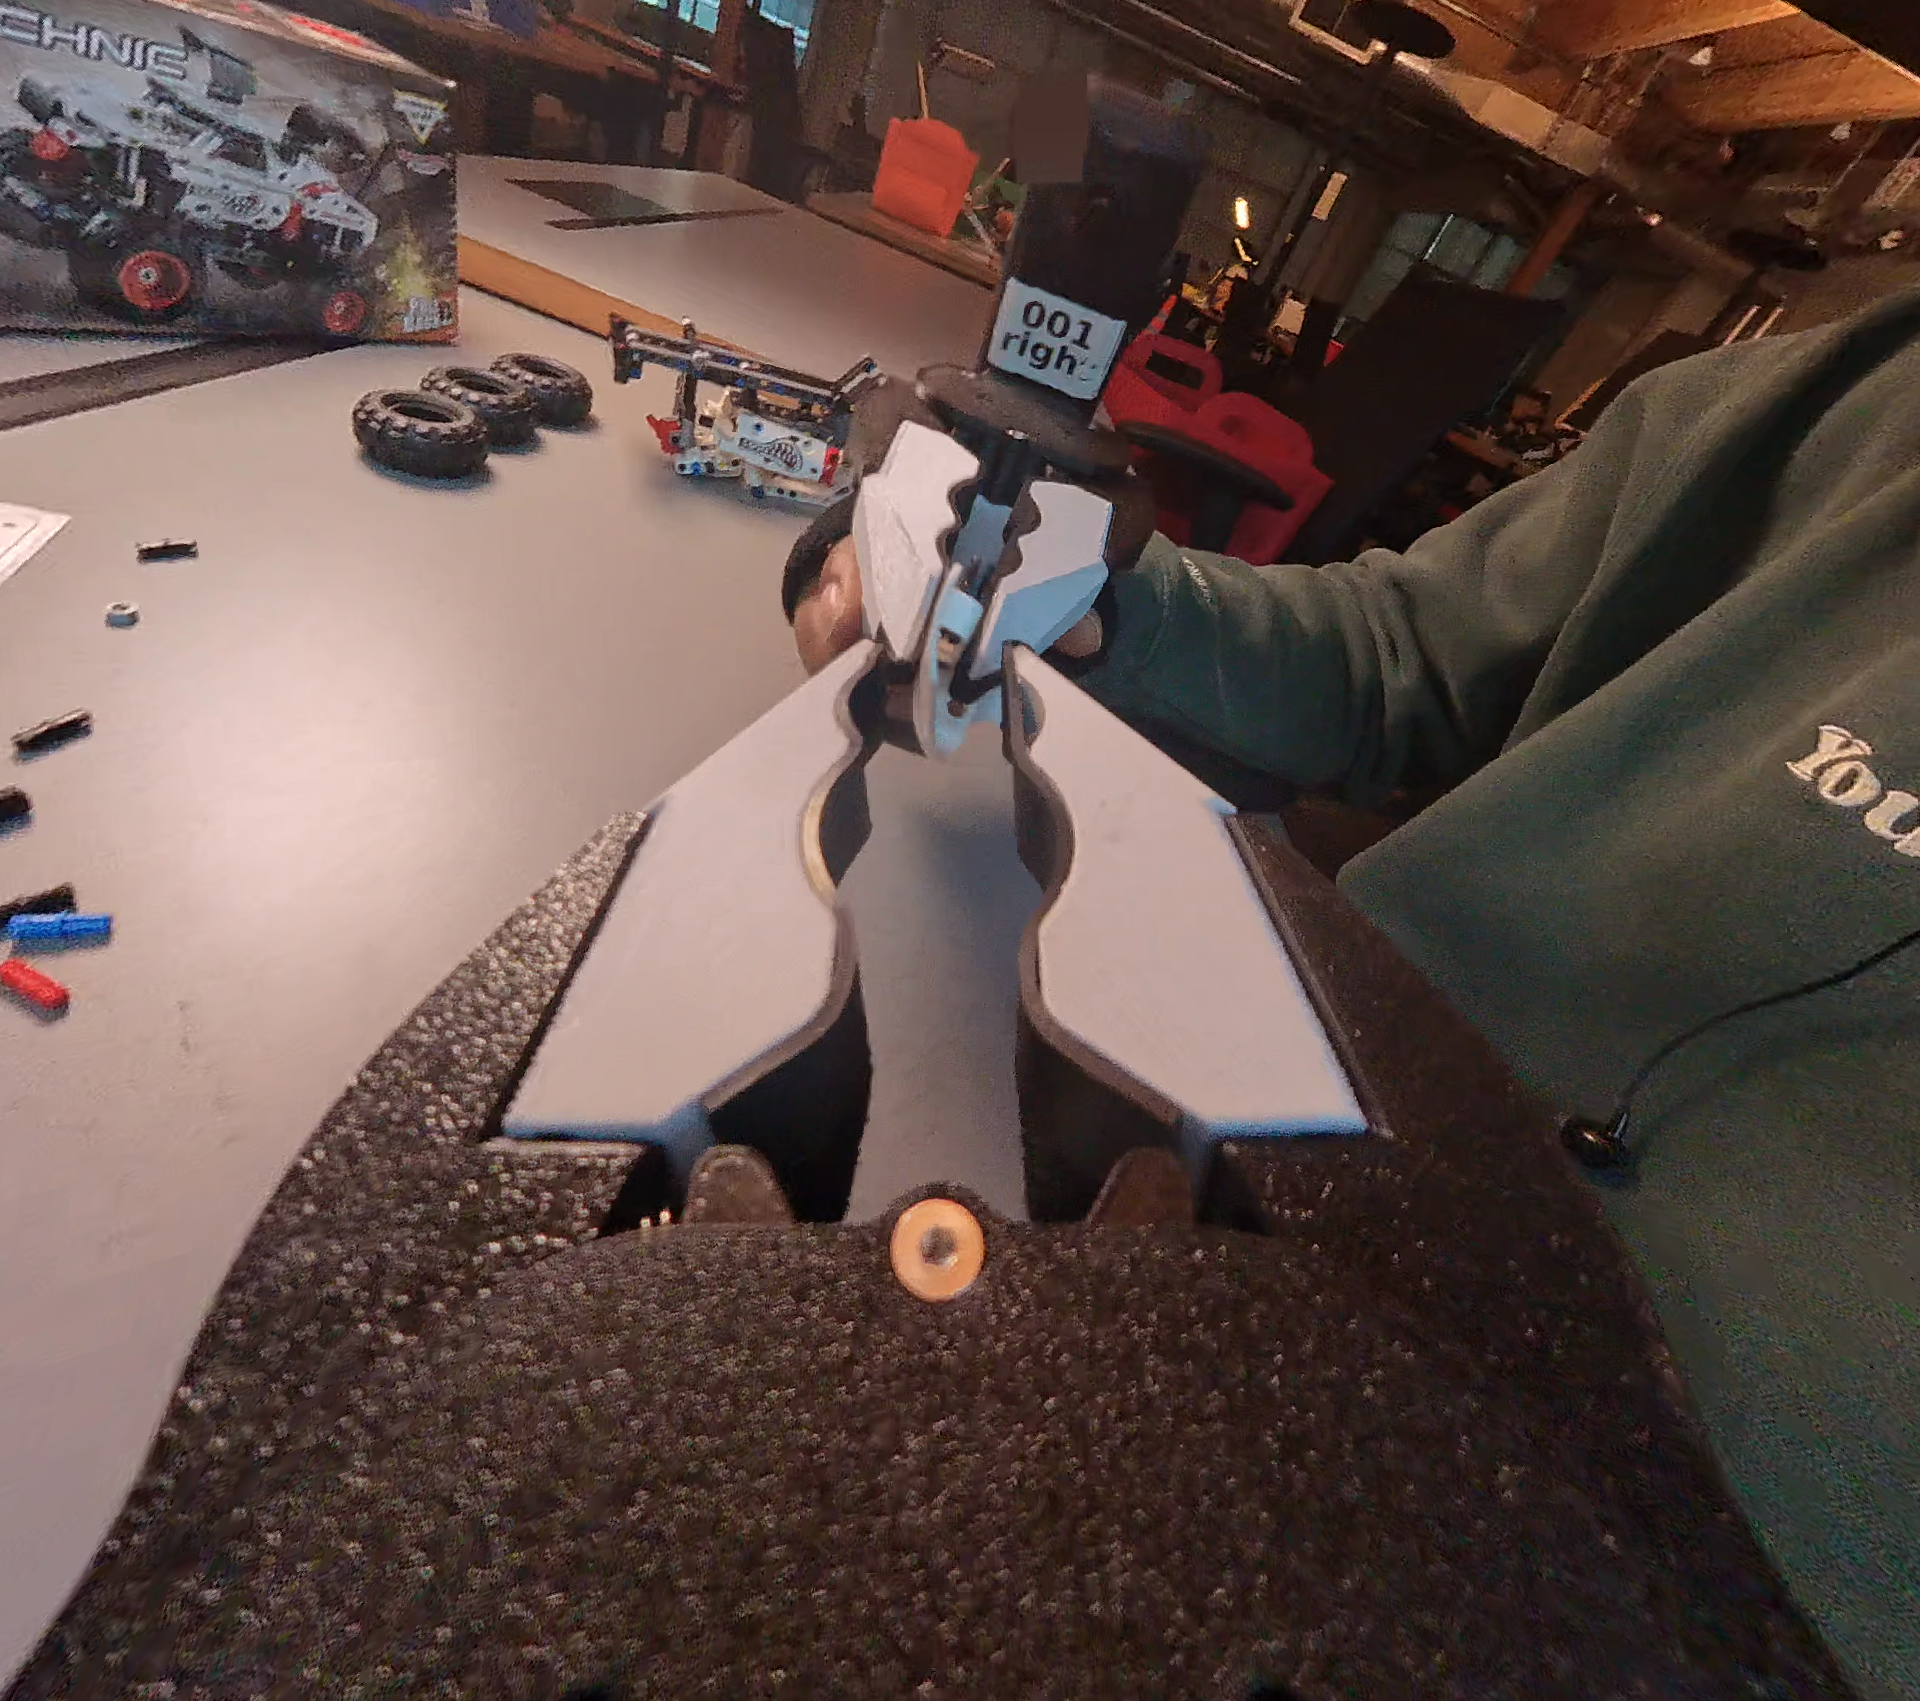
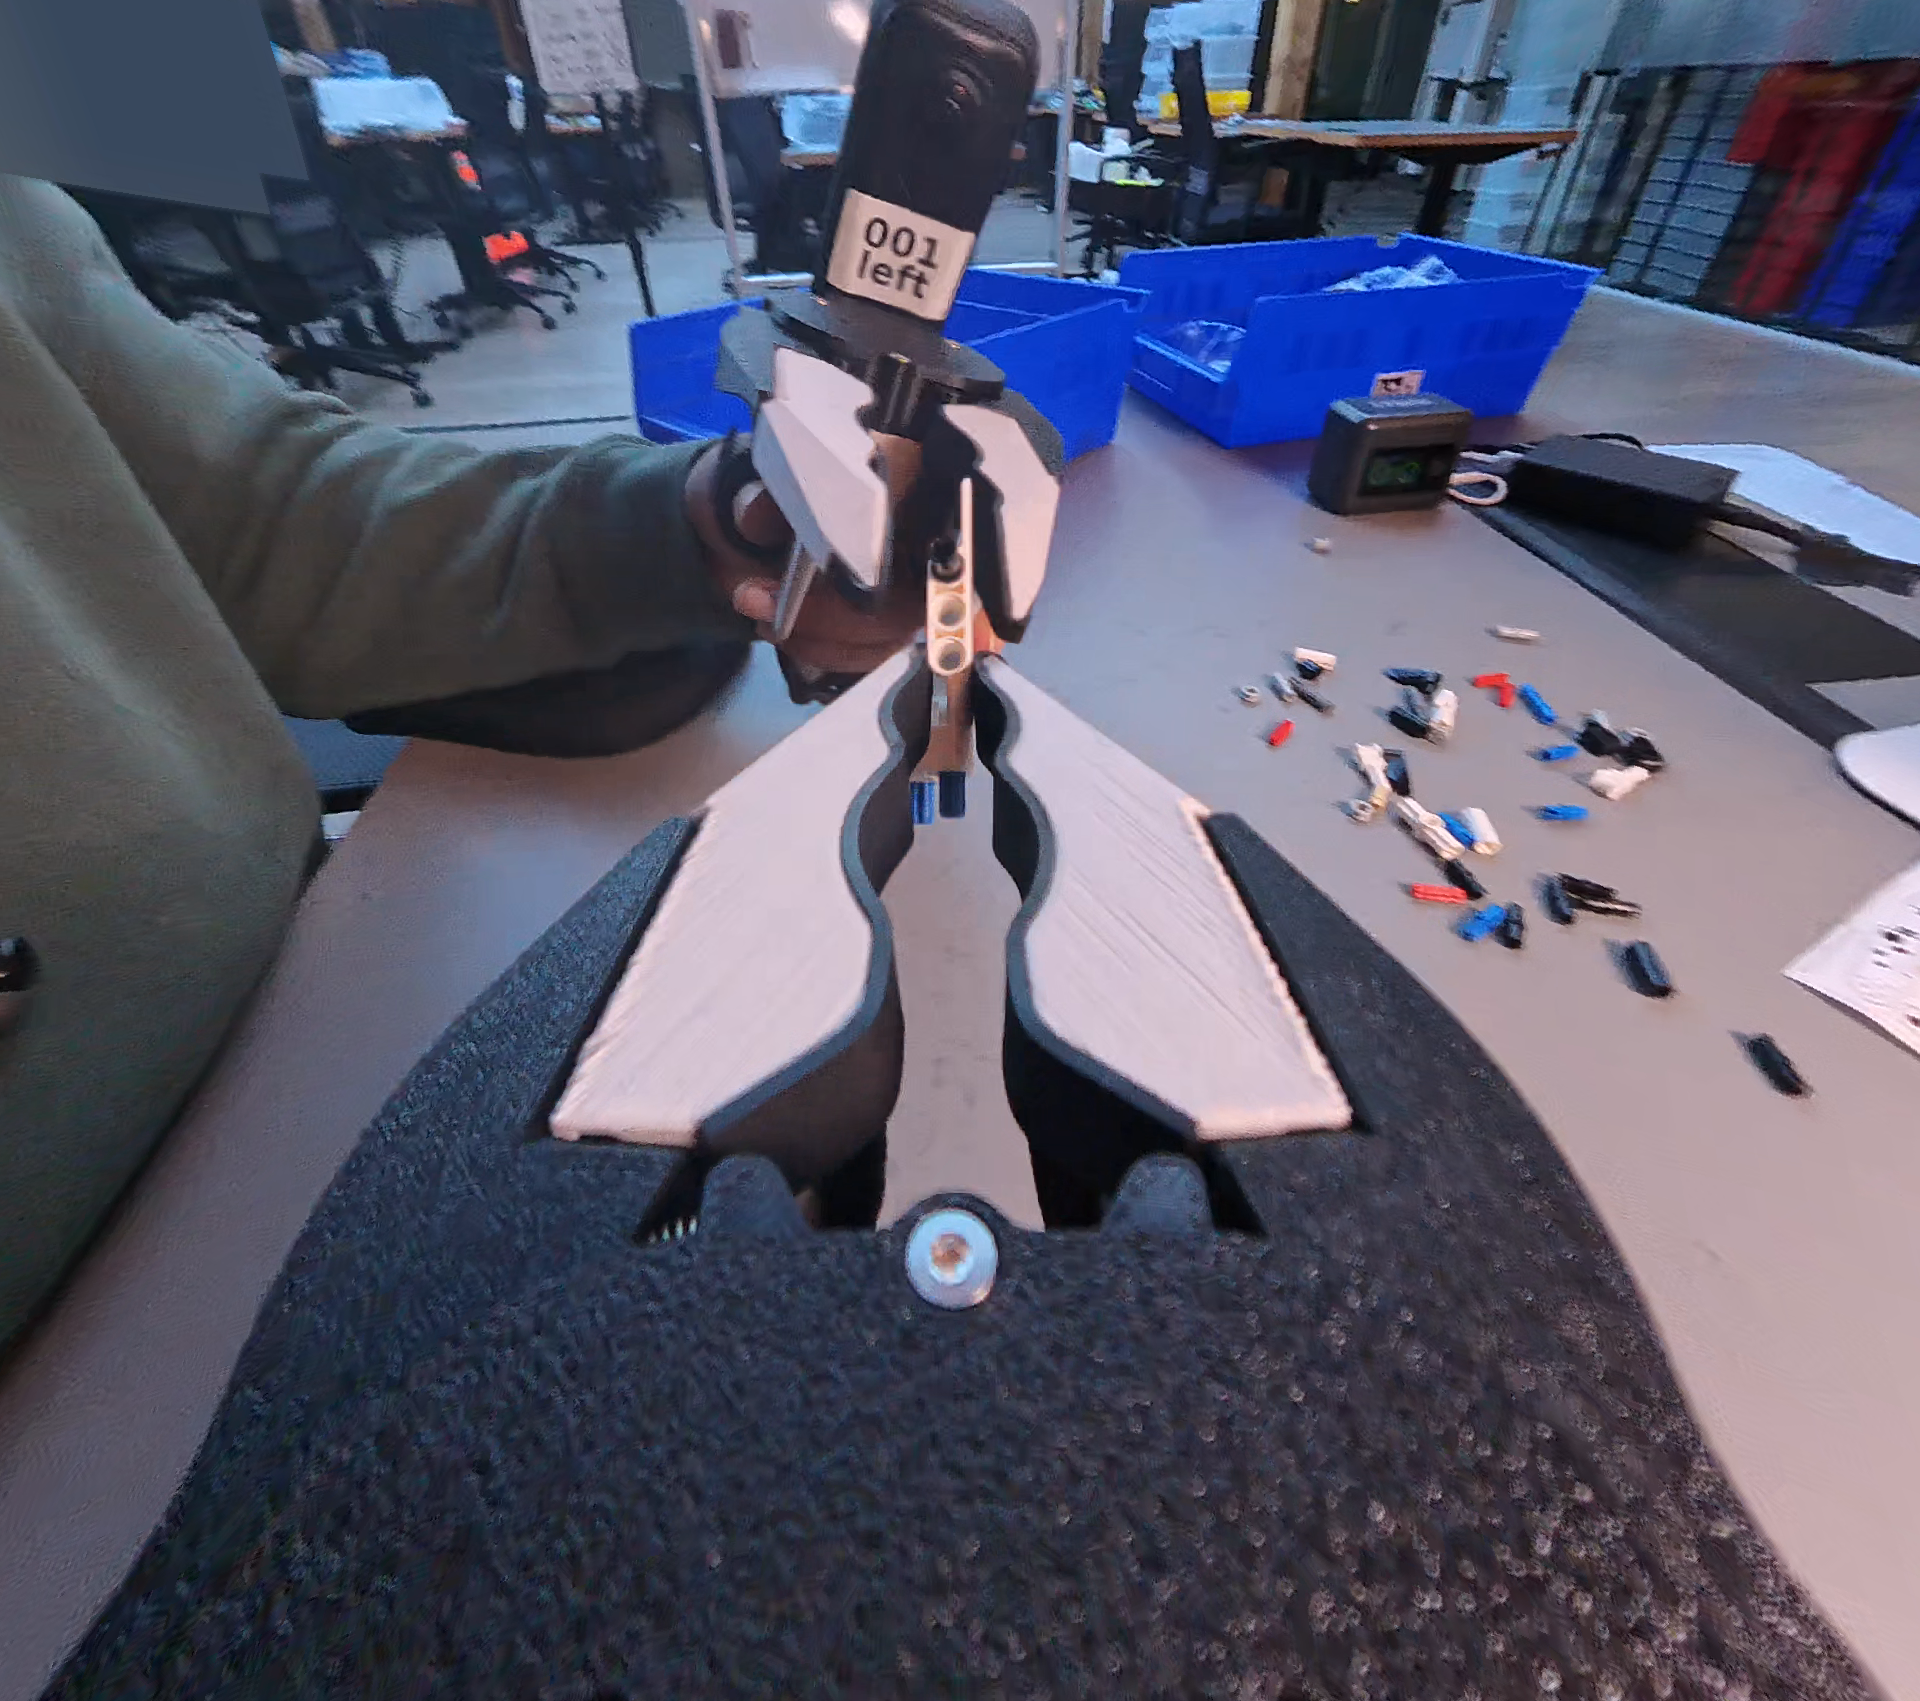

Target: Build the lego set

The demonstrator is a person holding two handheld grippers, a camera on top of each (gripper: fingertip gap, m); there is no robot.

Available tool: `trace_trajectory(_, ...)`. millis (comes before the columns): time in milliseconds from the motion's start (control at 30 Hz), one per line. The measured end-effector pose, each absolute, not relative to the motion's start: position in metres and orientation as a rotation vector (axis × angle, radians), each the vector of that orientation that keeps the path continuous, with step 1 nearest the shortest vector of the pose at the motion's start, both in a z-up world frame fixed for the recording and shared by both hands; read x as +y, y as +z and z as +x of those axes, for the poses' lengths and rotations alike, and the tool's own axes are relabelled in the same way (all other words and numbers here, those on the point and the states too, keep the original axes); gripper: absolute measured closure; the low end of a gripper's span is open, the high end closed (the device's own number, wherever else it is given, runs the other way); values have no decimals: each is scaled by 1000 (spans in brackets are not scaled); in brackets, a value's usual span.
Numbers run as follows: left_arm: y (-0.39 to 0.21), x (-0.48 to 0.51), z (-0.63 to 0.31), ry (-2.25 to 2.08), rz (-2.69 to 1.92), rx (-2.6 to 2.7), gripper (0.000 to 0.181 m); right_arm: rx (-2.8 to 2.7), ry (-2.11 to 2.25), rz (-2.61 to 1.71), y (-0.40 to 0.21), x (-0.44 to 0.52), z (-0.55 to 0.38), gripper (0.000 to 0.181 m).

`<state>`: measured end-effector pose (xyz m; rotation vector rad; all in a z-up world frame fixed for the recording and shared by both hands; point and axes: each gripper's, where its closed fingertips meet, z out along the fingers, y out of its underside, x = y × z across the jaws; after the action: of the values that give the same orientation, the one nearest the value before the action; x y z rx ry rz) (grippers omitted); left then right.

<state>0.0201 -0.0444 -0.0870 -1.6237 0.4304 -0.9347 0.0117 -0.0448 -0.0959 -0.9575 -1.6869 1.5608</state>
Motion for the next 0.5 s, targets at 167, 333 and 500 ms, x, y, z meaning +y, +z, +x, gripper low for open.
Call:
trace_trajectory(167,-75,-54,30,-1007,-1554,465,174,-1663,1703,-909,-84,-60,17,175)
trace_trajectory(333,-77,-50,22,-957,-1576,437,174,-1683,1564,-959,-82,-44,14,157)
trace_trajectory(500,-95,-44,18,-861,-1668,435,175,-1579,1162,-1020,-26,36,53,161)
